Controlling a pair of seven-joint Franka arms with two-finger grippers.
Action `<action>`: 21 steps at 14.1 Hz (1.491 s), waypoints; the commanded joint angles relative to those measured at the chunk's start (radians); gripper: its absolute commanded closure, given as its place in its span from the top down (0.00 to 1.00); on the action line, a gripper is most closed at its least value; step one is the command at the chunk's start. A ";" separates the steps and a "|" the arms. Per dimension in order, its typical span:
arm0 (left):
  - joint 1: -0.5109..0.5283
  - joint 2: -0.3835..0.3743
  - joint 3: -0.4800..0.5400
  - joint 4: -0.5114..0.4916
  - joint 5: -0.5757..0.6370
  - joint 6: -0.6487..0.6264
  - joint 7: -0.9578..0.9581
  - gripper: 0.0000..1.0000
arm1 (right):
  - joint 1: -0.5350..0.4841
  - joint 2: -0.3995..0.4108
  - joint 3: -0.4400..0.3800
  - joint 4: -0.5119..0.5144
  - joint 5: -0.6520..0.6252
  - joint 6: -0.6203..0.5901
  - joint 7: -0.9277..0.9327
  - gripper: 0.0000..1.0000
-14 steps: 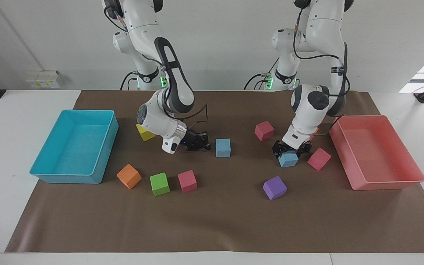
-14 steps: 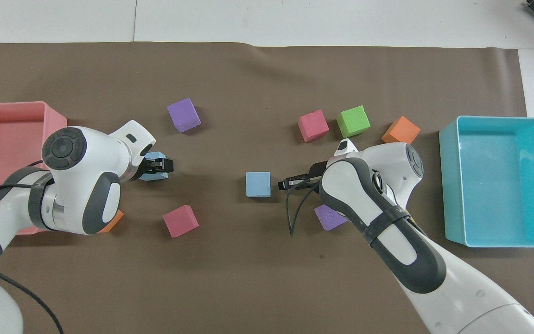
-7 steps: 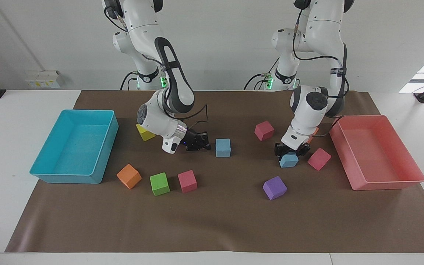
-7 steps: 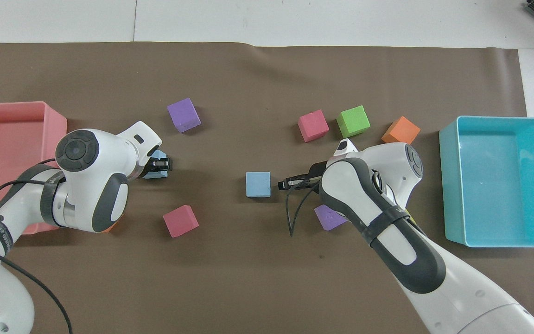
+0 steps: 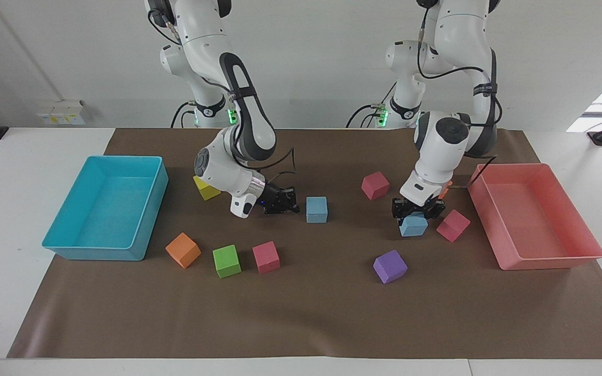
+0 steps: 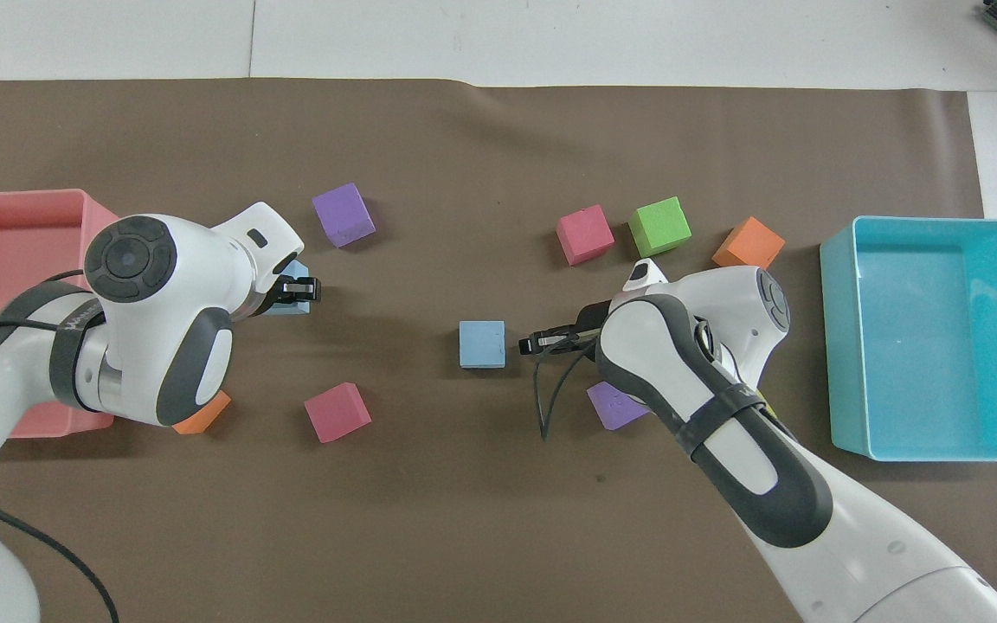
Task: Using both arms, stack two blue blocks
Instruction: 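Grasp the blue cube near the pink bin with the left gripper, then carry the held blue cube over the center blue cube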
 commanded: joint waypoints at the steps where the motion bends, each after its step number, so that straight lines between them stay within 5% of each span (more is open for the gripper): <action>1: -0.086 -0.018 0.011 0.128 0.027 -0.213 -0.028 0.00 | -0.008 -0.010 0.007 -0.009 0.035 -0.001 -0.022 0.00; 7: -0.287 -0.006 0.010 0.161 0.016 -0.212 -0.218 0.00 | -0.008 -0.010 0.007 -0.010 0.035 -0.001 -0.019 0.00; 10: -0.384 0.060 0.010 0.175 0.025 -0.120 -0.385 0.00 | -0.008 -0.010 0.005 -0.010 0.035 -0.001 -0.017 0.00; 17: -0.461 0.222 0.011 0.299 0.028 -0.115 -0.497 0.00 | -0.006 -0.010 0.005 -0.010 0.035 -0.001 -0.017 0.00; 21: -0.450 0.219 0.017 0.313 0.074 -0.131 -0.508 0.00 | -0.006 -0.010 0.005 -0.010 0.035 -0.001 -0.017 0.00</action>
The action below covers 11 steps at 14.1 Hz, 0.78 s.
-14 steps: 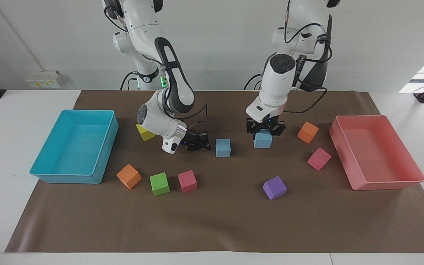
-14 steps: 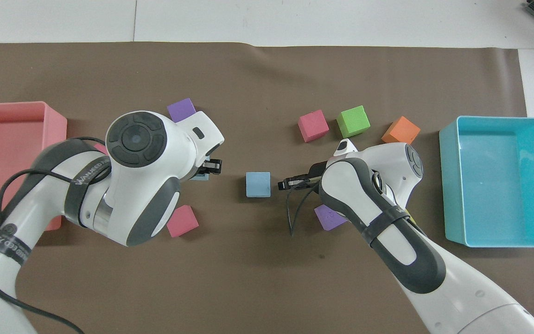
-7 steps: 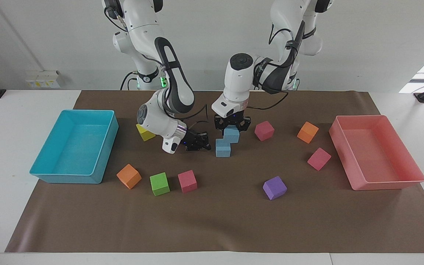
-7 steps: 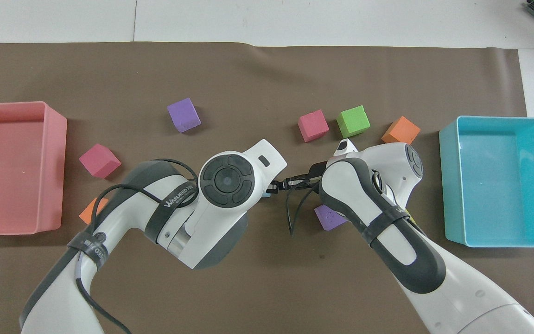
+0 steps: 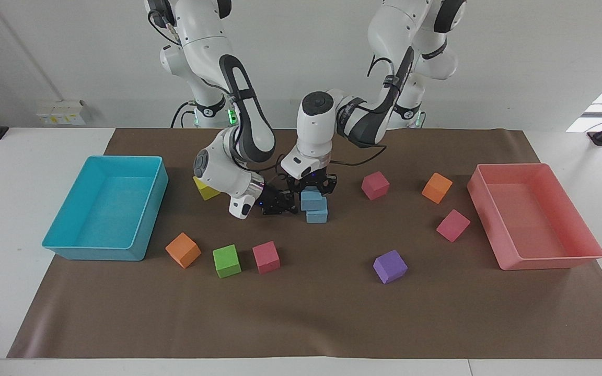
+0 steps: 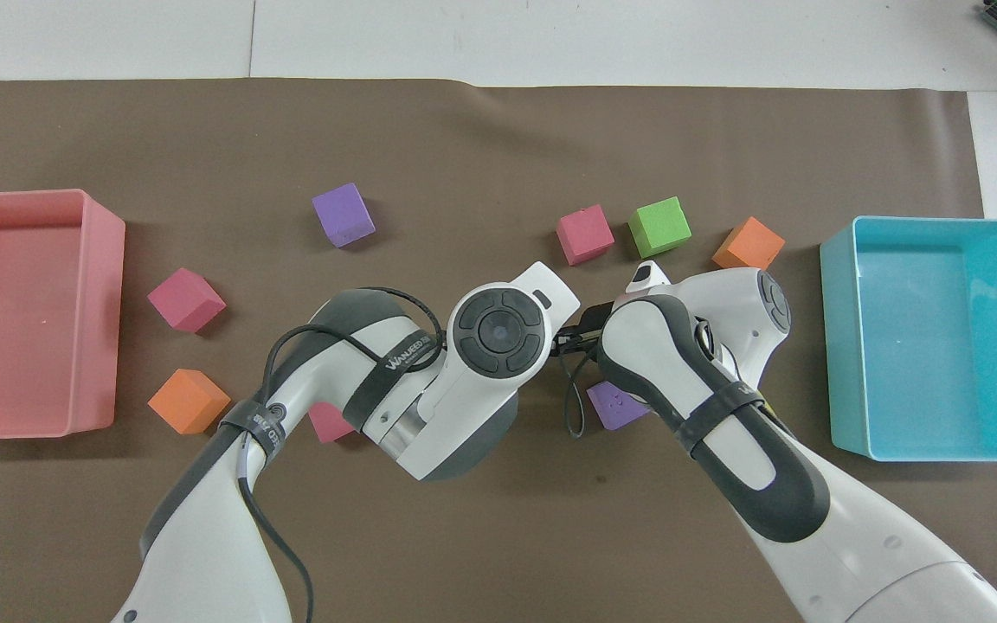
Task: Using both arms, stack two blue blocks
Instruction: 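Carry the held blue cube over the center blue cube, then lower the blue cube onto the center cube and open the left gripper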
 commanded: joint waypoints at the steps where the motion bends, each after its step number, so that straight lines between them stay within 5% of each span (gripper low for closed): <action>1: -0.003 0.016 0.019 0.030 0.032 -0.020 -0.023 0.00 | -0.006 -0.017 0.010 -0.004 0.035 -0.006 -0.017 0.00; 11: 0.016 0.014 0.022 0.014 0.032 -0.009 -0.003 0.00 | -0.004 -0.017 0.010 -0.004 0.035 -0.005 -0.016 0.00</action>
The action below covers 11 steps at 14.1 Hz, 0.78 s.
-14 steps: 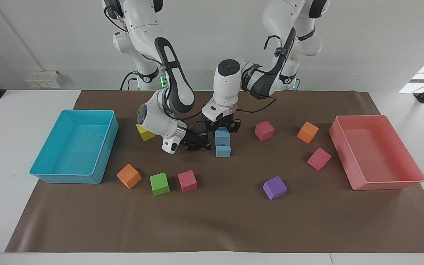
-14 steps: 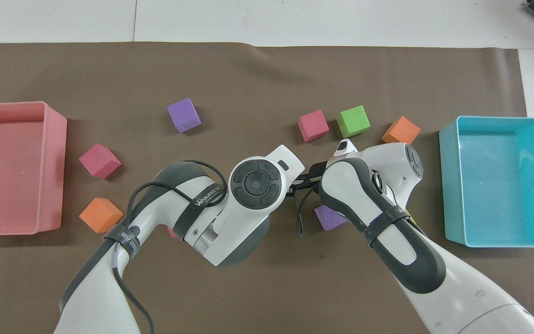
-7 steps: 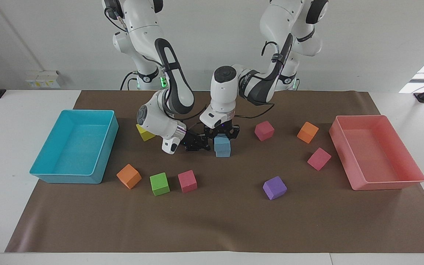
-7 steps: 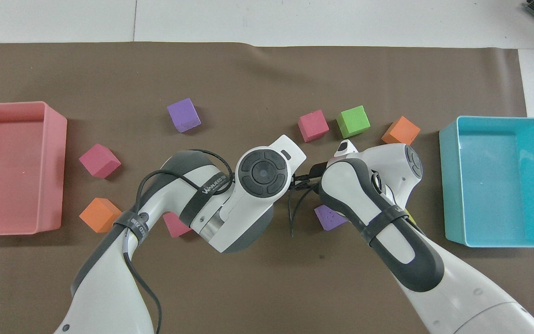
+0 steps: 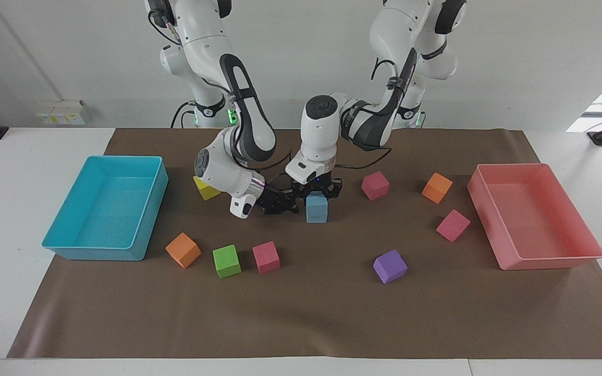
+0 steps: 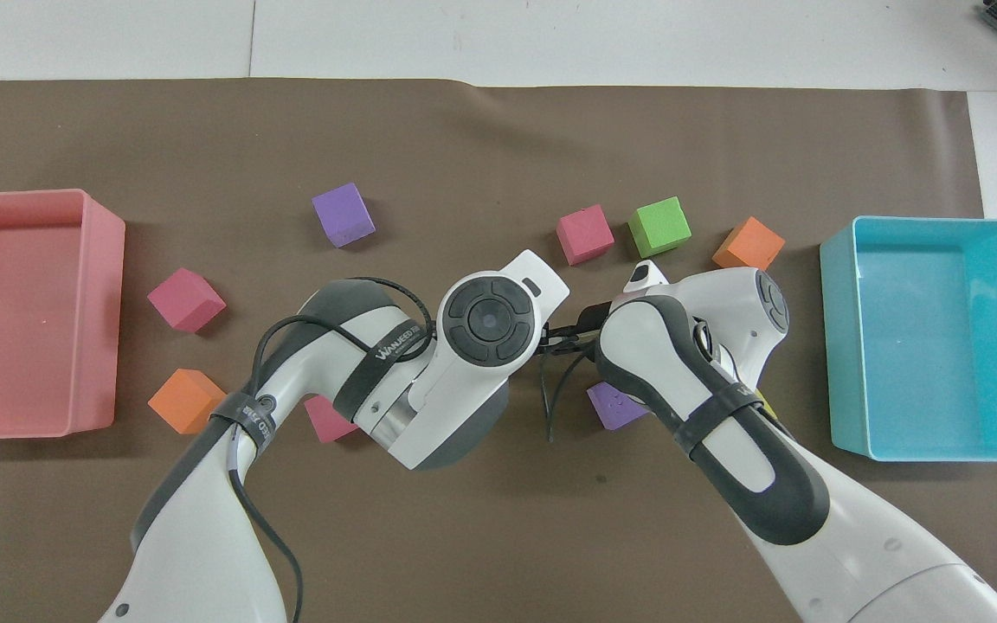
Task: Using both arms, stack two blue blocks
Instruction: 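Lower the blue cube onto the center cube and open the left gripper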
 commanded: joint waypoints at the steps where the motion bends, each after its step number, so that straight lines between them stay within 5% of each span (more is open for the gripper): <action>1: 0.010 0.010 -0.004 0.010 0.028 -0.006 -0.001 0.00 | -0.006 -0.013 0.007 -0.005 0.035 -0.004 -0.016 0.00; 11: 0.007 -0.025 -0.005 -0.039 0.019 -0.007 -0.022 0.00 | -0.006 -0.013 0.007 -0.007 0.035 -0.003 -0.014 0.00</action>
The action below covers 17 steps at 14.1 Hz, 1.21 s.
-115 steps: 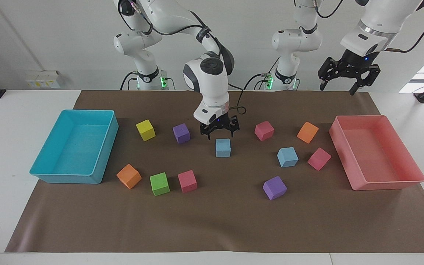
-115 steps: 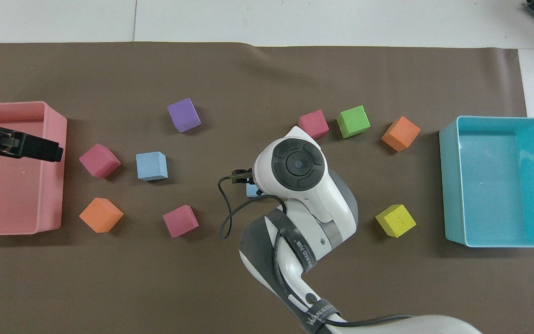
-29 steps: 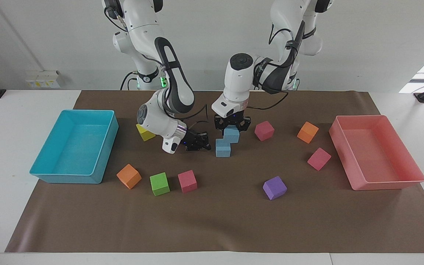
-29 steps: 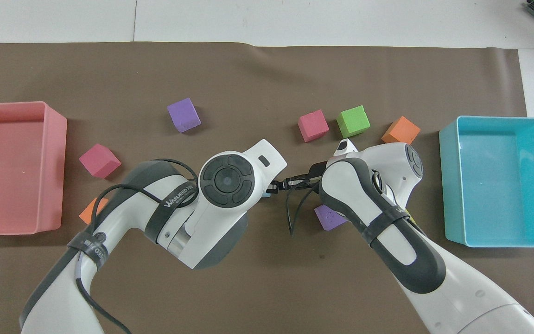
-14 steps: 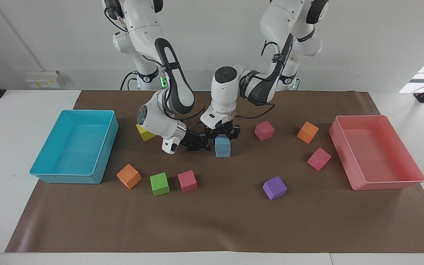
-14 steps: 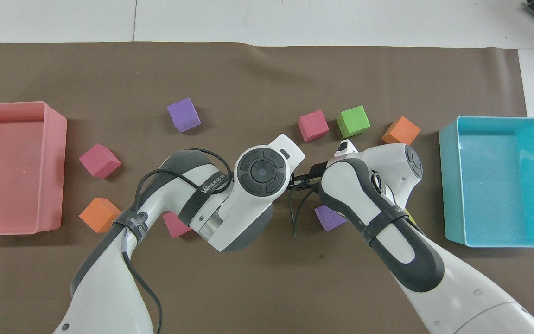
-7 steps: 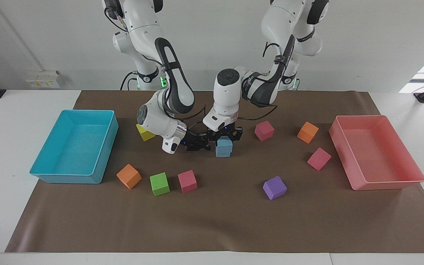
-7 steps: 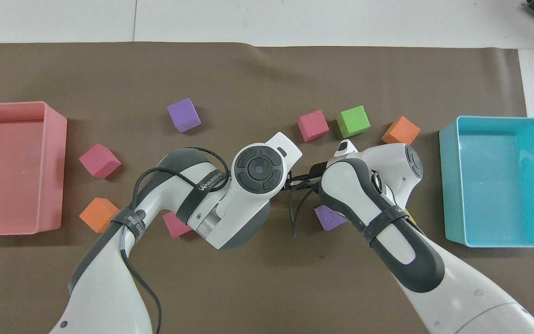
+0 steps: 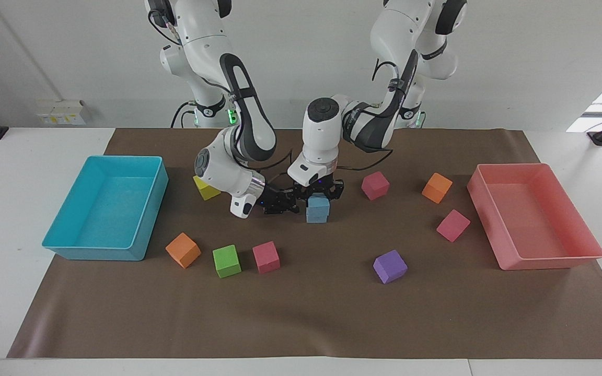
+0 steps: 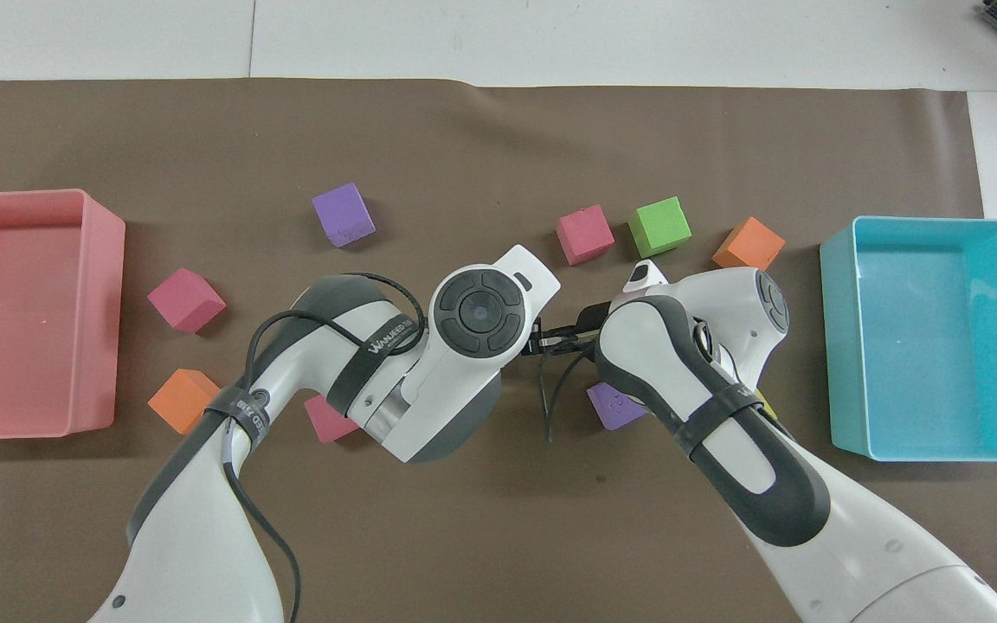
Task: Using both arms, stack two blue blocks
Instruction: 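Lower the blue cube onto the center cube and open the left gripper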
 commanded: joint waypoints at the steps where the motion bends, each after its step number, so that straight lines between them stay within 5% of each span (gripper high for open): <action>1: 0.003 -0.029 -0.003 -0.041 0.017 -0.003 -0.020 0.00 | -0.006 -0.012 0.006 -0.007 0.035 -0.004 -0.014 0.00; 7: 0.001 -0.033 -0.003 -0.047 0.016 -0.003 -0.020 0.00 | -0.006 -0.012 0.006 -0.007 0.035 -0.003 -0.014 0.00; 10: 0.001 -0.033 -0.003 -0.047 0.016 -0.004 -0.020 0.21 | -0.006 -0.012 0.006 -0.007 0.035 -0.003 -0.013 0.00; 14: -0.002 -0.035 -0.003 -0.047 0.016 -0.006 -0.020 0.25 | -0.003 -0.012 0.006 -0.007 0.033 -0.001 0.021 0.00; 17: -0.002 -0.035 -0.004 -0.047 0.016 -0.009 -0.014 0.51 | -0.003 -0.012 0.006 -0.007 0.033 -0.001 0.025 0.00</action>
